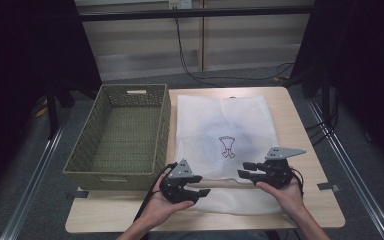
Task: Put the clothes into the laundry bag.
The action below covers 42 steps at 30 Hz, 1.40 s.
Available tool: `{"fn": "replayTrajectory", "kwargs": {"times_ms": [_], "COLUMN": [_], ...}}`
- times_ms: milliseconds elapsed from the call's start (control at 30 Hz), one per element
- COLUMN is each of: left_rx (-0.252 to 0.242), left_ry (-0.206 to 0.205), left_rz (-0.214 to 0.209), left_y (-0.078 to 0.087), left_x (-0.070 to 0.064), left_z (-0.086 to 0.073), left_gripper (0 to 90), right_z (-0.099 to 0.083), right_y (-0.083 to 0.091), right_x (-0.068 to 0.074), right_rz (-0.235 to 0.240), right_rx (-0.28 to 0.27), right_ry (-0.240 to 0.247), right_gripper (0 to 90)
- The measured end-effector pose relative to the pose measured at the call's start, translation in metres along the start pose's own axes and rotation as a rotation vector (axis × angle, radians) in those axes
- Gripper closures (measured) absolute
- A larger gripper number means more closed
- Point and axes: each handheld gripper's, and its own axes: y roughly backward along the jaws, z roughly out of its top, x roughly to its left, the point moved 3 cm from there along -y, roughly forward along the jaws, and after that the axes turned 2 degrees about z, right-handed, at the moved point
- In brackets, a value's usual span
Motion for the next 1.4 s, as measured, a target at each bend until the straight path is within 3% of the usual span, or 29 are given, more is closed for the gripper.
{"fn": "replayTrajectory", "kwargs": {"times_ms": [100, 233, 300, 467, 733, 800, 967, 1133, 1200, 1400], "left_rx": [-0.03, -0.078, -0.097, -0.142, -0.199, -0.203, -0.227, -0.264, -0.26, -0.281], "left_ry": [0.019, 0.021, 0.055, 0.061, 0.097, 0.137, 0.145, 0.172, 0.165, 0.205], "left_rz": [0.012, 0.048, 0.071, 0.125, 0.192, 0.193, 0.244, 0.291, 0.313, 0.313], "left_y": [0.014, 0.031, 0.04, 0.065, 0.103, 0.111, 0.13, 0.146, 0.148, 0.154], "left_x": [-0.003, -0.006, -0.004, 0.004, 0.014, 0.015, 0.017, 0.021, 0.021, 0.026], "left_z": [0.0, -0.002, -0.003, -0.008, -0.023, -0.027, -0.039, -0.048, -0.052, -0.067], "left_gripper": [33.4, 27.7, 27.0, 24.3, 20.0, 19.4, 18.9, 18.3, 18.1, 18.0], "right_z": [0.004, 0.001, -0.002, -0.006, -0.009, -0.011, -0.018, -0.031, -0.037, -0.052], "right_y": [0.009, 0.024, 0.032, 0.05, 0.07, 0.074, 0.089, 0.101, 0.104, 0.108], "right_x": [0.002, 0.005, 0.006, 0.006, 0.008, 0.007, 0.003, -0.001, -0.004, -0.006], "right_rz": [-0.008, -0.026, -0.041, -0.06, -0.081, -0.068, -0.132, -0.177, -0.197, -0.231], "right_rx": [-0.039, -0.069, -0.082, -0.115, -0.161, -0.178, -0.213, -0.21, -0.215, -0.229], "right_ry": [0.004, 0.0, -0.002, -0.039, -0.038, -0.069, -0.099, -0.105, -0.111, -0.138], "right_gripper": [53.5, 50.2, 46.4, 39.6, 28.0, 21.0, 20.4, 20.0, 20.0, 18.5]}}
